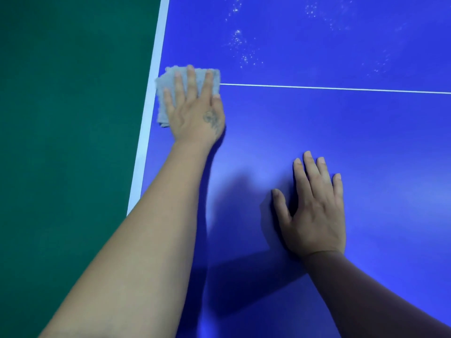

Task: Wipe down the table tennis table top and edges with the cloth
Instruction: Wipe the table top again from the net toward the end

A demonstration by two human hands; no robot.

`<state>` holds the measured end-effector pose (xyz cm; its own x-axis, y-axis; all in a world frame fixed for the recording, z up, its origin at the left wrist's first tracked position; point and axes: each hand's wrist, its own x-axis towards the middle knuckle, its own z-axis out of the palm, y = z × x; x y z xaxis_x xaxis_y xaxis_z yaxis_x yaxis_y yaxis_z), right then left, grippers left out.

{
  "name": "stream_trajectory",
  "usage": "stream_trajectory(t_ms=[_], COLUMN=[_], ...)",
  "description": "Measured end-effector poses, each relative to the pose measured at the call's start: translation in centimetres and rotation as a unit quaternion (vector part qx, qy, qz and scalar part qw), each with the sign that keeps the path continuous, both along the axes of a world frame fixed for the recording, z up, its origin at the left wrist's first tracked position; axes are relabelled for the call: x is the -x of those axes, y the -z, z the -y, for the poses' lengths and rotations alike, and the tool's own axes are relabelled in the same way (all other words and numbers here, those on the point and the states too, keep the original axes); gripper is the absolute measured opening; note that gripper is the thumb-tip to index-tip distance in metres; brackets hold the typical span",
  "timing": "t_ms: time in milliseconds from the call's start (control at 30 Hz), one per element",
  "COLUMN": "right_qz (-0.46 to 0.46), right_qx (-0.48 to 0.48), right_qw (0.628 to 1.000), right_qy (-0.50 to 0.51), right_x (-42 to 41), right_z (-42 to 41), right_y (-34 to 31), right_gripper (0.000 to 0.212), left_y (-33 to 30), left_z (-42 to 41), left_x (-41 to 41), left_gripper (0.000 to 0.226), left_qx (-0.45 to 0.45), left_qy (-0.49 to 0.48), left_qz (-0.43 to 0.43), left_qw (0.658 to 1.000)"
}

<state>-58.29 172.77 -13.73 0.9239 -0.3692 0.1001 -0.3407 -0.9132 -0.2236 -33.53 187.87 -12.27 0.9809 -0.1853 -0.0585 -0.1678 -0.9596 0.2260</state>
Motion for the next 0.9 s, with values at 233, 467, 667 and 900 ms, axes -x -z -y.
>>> stream_trajectory(t_ms=[233, 467, 667, 900], right_qz=[-0.009, 0.001, -0.005, -0.019], right_qx=[0.011, 0.002, 0.008, 0.013], right_qw=[1.0, 1.0, 1.0, 1.0], right_qy=[-0.005, -0.007, -0.006, 0.003], right_x=[0.1, 0.2, 0.1, 0.0], right_z=[0.1, 0.1, 0.0, -0.2], right_y=[0.0, 0.0, -0.1, -0.2], right_gripper=[0.074, 0.073, 0.074, 0.076], left_y=[1.1, 0.7, 0.1, 0.8], left_z=[1.2, -6.7, -9.4, -3.2], left_x=[8.3, 13.3, 9.3, 6.5], left_gripper=[0.055, 0.056, 0.06, 0.061], left_qx=[0.021, -0.012, -0.024, -0.002], left_qy=[0.139, 0.089, -0.01, 0.01], left_qz=[0.078, 0.058, 0.031, 0.038], left_qw=[0.987, 0.994, 0.999, 0.999])
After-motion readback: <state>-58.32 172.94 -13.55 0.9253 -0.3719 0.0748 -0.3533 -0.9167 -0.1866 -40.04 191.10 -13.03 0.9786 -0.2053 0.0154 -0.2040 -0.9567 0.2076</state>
